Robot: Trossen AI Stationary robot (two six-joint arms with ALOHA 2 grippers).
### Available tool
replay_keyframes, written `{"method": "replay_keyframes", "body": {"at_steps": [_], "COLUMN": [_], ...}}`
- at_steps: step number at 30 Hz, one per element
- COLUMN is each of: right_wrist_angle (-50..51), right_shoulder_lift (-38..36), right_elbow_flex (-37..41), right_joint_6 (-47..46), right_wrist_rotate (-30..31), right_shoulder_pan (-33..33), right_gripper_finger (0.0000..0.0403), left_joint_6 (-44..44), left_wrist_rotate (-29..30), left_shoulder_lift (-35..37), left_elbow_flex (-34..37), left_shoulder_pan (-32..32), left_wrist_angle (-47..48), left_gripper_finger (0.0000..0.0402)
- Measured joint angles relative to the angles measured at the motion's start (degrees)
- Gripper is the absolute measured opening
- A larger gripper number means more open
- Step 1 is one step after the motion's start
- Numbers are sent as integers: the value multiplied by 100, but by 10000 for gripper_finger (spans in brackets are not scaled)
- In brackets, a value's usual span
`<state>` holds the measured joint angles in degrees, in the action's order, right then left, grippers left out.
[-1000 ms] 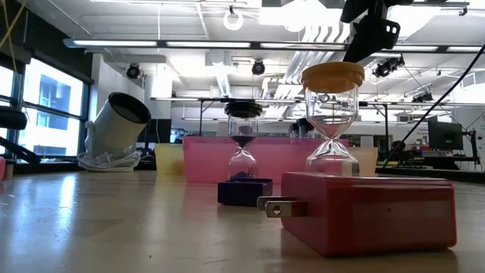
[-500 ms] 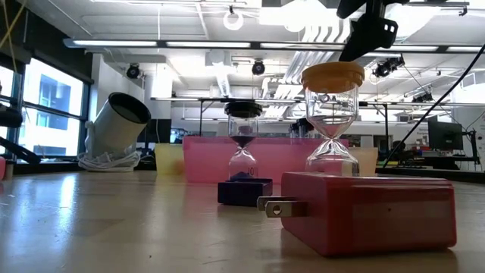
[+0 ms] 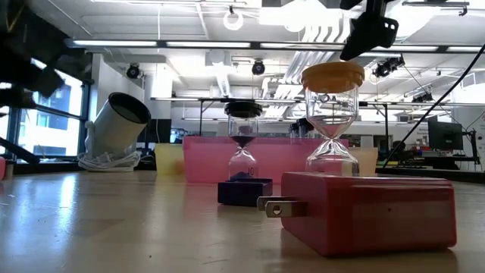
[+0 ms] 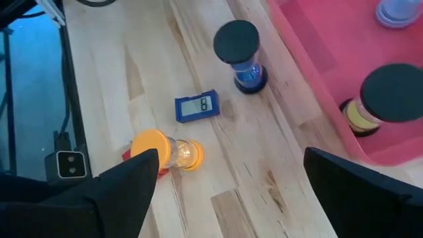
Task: Pick & Place Office items
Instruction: Put the blue hourglass into the red bin
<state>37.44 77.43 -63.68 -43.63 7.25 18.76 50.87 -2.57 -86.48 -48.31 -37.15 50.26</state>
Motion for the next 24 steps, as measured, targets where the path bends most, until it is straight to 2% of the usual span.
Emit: {"method": "replay_keyframes", "body": {"at_steps": [6,8,11,15,17,20,24], "right_wrist_angle": [-483,-747,-1272,-1999,-2418,-3126,-4473], "right_shoulder_lift": [0,0,0,0,0,0,0], "right_elbow_flex": [0,0,0,0,0,0,0], "right_joint_6": [34,35,39,161,188,161,123], "right_wrist_rotate": [-172,-216,-342,-344,-310,-317,-504], "right_shoulder_pan": [-1,0,0,-2,-7,-98,-262], "right_gripper_finger": [366,366,366,366,366,366,366], "left_joint_6": [37,25,-186,-678,-1225,-2731,-5375], "left_wrist_rotate": [611,973,1732,3080,3810,4593,4774], "left_shoulder_lift": [535,740,1076,1462,1635,1827,1870], "left_elbow_flex": [-851,-1162,-1686,-2437,-2741,-2980,-2990], "left_shoulder_pan": [352,450,571,712,743,741,743], "left_wrist_angle": [310,462,474,204,-289,-1528,-3647], "left_gripper_finger": [164,164,163,163,163,163,163]}}
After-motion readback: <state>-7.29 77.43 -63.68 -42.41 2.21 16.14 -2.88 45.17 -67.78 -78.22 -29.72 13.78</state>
